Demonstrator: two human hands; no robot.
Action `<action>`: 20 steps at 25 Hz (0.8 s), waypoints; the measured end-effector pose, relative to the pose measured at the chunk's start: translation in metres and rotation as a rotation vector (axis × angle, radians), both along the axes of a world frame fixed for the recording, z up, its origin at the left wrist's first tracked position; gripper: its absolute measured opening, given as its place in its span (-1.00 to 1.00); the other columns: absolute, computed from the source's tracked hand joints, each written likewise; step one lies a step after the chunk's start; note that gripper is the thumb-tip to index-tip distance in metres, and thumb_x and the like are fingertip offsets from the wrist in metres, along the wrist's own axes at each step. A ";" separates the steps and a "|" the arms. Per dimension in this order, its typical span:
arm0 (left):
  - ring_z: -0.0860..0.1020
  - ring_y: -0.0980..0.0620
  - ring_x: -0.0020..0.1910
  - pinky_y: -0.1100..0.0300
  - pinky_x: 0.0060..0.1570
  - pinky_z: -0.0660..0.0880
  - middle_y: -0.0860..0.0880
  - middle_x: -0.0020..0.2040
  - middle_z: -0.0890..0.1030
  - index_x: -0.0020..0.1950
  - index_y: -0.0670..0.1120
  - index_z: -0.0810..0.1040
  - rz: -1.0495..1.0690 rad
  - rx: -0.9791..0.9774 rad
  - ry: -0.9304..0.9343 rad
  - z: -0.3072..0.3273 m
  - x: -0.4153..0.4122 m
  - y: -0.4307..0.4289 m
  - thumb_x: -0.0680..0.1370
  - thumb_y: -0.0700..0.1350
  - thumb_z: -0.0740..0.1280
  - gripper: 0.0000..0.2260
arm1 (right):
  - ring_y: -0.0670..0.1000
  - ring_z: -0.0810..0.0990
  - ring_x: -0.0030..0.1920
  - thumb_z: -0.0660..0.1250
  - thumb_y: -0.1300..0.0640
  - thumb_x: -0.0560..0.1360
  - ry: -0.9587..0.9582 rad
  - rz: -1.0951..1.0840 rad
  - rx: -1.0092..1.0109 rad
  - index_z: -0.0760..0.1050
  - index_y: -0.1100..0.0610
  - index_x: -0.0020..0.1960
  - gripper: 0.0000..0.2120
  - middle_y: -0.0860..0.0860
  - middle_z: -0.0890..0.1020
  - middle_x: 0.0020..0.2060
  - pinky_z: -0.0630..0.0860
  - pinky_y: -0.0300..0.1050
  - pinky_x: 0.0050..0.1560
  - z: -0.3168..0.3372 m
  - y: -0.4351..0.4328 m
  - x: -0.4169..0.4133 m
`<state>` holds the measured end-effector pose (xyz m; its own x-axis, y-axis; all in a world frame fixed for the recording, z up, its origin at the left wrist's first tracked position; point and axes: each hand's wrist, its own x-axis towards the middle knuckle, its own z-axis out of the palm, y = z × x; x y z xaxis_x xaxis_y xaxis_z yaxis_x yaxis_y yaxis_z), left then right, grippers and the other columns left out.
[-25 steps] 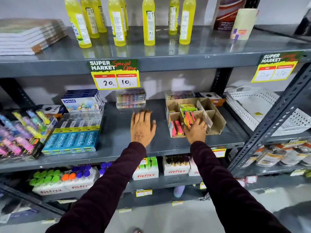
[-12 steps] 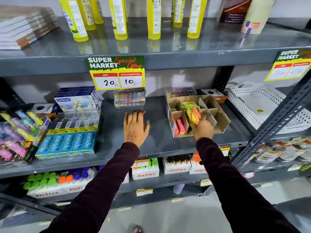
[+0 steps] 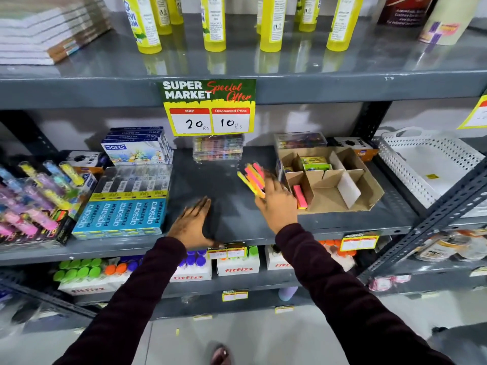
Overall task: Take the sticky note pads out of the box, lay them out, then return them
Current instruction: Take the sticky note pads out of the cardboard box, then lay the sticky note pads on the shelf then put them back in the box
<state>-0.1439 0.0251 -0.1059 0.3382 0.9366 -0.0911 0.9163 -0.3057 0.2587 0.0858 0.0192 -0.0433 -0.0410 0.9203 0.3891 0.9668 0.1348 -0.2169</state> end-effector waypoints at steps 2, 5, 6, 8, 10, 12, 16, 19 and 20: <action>-0.13 -0.03 0.48 -0.03 0.43 -0.14 -0.14 0.53 -0.13 0.48 -0.18 -0.19 -0.023 -0.054 0.137 -0.008 -0.011 -0.004 0.14 0.35 0.45 0.22 | 0.02 0.74 -0.12 0.63 0.11 0.00 -0.117 0.003 -0.052 0.61 0.19 0.14 -0.30 0.05 0.74 -0.03 0.66 -0.18 -0.22 -0.017 0.004 -0.007; -0.20 -0.02 0.47 -0.02 0.42 -0.17 -0.12 0.52 -0.21 0.46 -0.17 -0.27 -0.003 -0.059 0.226 -0.017 -0.015 -0.007 0.17 0.27 0.50 0.23 | 0.07 0.71 0.00 0.61 0.25 0.01 -0.190 0.008 -0.086 0.57 0.20 0.21 -0.25 0.07 0.71 0.04 0.65 -0.02 0.02 -0.044 0.007 -0.010; -0.21 -0.02 0.47 -0.02 0.43 -0.17 -0.12 0.52 -0.22 0.46 -0.18 -0.28 0.003 -0.051 0.235 -0.020 -0.013 -0.007 0.18 0.24 0.51 0.22 | 0.11 0.69 0.01 0.60 0.28 0.02 -0.183 0.002 -0.105 0.56 0.21 0.21 -0.26 0.10 0.70 0.05 0.64 0.04 0.05 -0.049 0.005 -0.010; -0.21 -0.03 0.47 -0.03 0.43 -0.17 -0.12 0.52 -0.22 0.46 -0.18 -0.27 0.022 -0.023 0.236 -0.024 -0.010 -0.007 0.21 0.16 0.52 0.18 | 0.16 0.65 0.07 0.60 0.28 0.07 -0.148 -0.009 -0.176 0.52 0.21 0.23 -0.27 0.13 0.66 0.10 0.61 0.10 0.10 -0.051 0.001 -0.013; -0.19 -0.05 0.48 -0.03 0.43 -0.18 -0.14 0.52 -0.19 0.46 -0.18 -0.25 0.043 0.024 0.212 -0.029 -0.009 -0.009 0.25 0.09 0.51 0.12 | 0.19 0.53 0.24 0.58 0.19 0.15 -0.092 0.023 -0.247 0.42 0.18 0.32 -0.23 0.13 0.54 0.26 0.49 0.11 0.27 -0.047 -0.001 -0.012; -0.16 -0.06 0.48 -0.04 0.43 -0.17 -0.16 0.53 -0.16 0.47 -0.20 -0.21 0.052 0.066 0.191 -0.031 -0.008 -0.010 0.27 0.05 0.50 0.08 | 0.19 0.35 0.38 0.52 0.04 0.27 -0.033 0.082 -0.340 0.31 0.16 0.40 -0.23 0.11 0.39 0.38 0.33 0.11 0.40 -0.038 0.001 -0.008; -0.07 -0.10 0.48 -0.05 0.42 -0.14 -0.18 0.52 -0.06 0.47 -0.23 -0.12 0.041 0.115 0.162 -0.032 -0.008 -0.011 0.21 0.06 0.54 0.09 | 0.25 0.36 0.34 0.31 -0.07 0.47 0.050 -0.071 -0.308 0.35 0.27 0.34 -0.42 0.24 0.45 0.30 0.34 0.08 0.35 -0.024 0.021 -0.001; -0.02 -0.13 0.48 -0.05 0.40 -0.14 -0.21 0.52 0.00 0.47 -0.24 -0.07 0.025 0.121 0.121 -0.031 -0.009 -0.011 0.18 0.04 0.54 0.09 | 0.27 0.36 0.37 0.28 -0.01 0.52 0.008 -0.198 -0.412 0.27 0.32 0.35 -0.45 0.30 0.43 0.31 0.36 0.09 0.34 -0.018 0.034 -0.003; 0.02 -0.15 0.47 -0.06 0.40 -0.12 -0.23 0.51 0.04 0.47 -0.25 -0.04 0.019 0.129 0.103 -0.031 -0.010 -0.011 0.16 0.04 0.55 0.09 | 0.28 0.37 0.35 0.32 0.00 0.50 0.013 -0.220 -0.416 0.27 0.32 0.34 -0.44 0.31 0.43 0.30 0.39 0.09 0.32 -0.017 0.036 -0.004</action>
